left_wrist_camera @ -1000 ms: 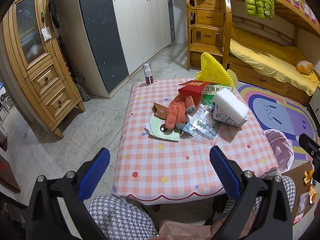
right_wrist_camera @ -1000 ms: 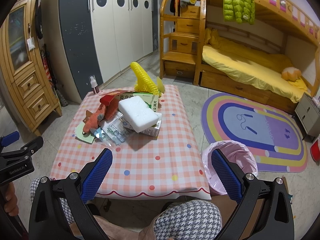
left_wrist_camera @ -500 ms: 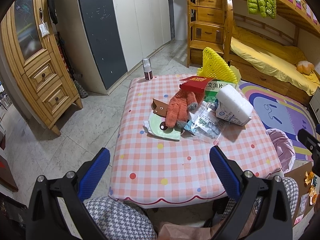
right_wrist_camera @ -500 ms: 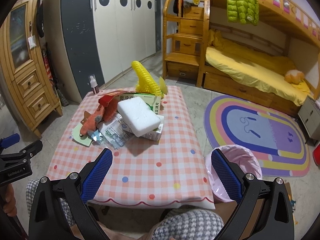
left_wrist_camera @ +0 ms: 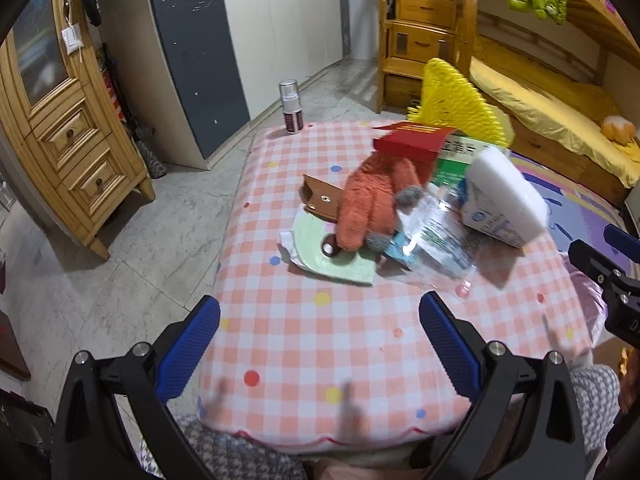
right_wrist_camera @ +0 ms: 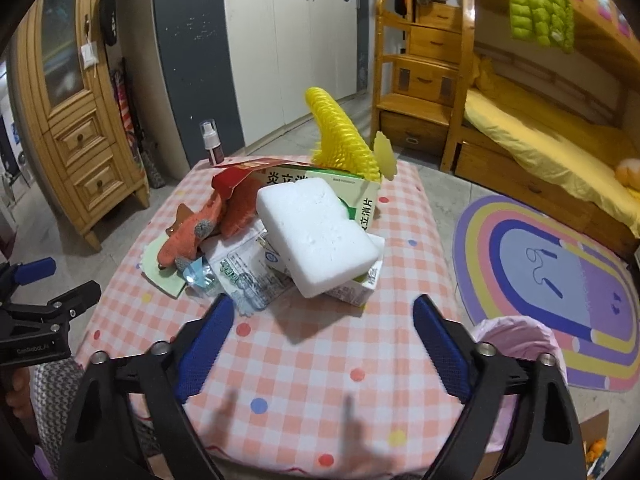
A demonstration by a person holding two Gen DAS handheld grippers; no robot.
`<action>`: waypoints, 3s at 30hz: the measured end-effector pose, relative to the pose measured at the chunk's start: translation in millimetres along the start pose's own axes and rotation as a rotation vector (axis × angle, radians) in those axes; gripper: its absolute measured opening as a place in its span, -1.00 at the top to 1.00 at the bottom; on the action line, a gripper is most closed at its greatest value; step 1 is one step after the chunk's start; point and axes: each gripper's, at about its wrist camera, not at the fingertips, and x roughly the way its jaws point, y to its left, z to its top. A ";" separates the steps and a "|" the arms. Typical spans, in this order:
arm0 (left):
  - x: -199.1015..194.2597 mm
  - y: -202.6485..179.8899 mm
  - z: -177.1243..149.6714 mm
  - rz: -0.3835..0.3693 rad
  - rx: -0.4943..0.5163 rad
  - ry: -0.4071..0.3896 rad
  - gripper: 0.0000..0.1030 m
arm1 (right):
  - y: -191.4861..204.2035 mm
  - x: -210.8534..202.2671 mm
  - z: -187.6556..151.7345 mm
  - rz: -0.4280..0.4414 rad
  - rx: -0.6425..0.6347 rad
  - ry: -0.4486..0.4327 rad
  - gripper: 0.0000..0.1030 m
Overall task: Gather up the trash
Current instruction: 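Grasp the white foam block with the right tool while the left tool reaches for the milk carton, then carry the foam block with the right tool while the left tool lifts the white milk carton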
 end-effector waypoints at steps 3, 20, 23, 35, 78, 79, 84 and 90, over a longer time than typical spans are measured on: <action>12.0 -1.5 8.7 0.028 0.014 -0.001 -0.87 | -4.5 17.2 5.9 0.019 0.019 0.022 -0.18; 27.6 -42.0 14.8 -0.150 0.115 -0.038 -0.58 | -15.9 32.5 9.2 0.038 0.049 0.048 0.37; 27.8 -61.1 16.3 -0.184 0.161 -0.056 -0.56 | -38.8 16.4 6.0 -0.056 0.091 0.035 0.37; 64.9 -130.8 43.4 -0.233 0.269 -0.091 0.03 | -89.8 42.8 -21.1 -0.234 0.155 0.159 0.35; 54.9 -159.7 4.7 -0.410 0.500 -0.070 -0.35 | -123.0 -2.7 -57.1 -0.168 0.271 0.133 0.37; 48.9 -161.6 3.3 -0.409 0.492 -0.081 -0.34 | -126.7 -6.9 -58.9 -0.164 0.284 0.123 0.38; 13.7 -192.0 -3.5 -0.445 0.493 -0.140 -0.34 | -154.9 -32.7 -73.1 -0.203 0.359 0.082 0.38; -1.0 -264.6 -0.7 -0.519 0.531 -0.173 -0.34 | -210.0 -50.7 -103.4 -0.366 0.463 0.093 0.38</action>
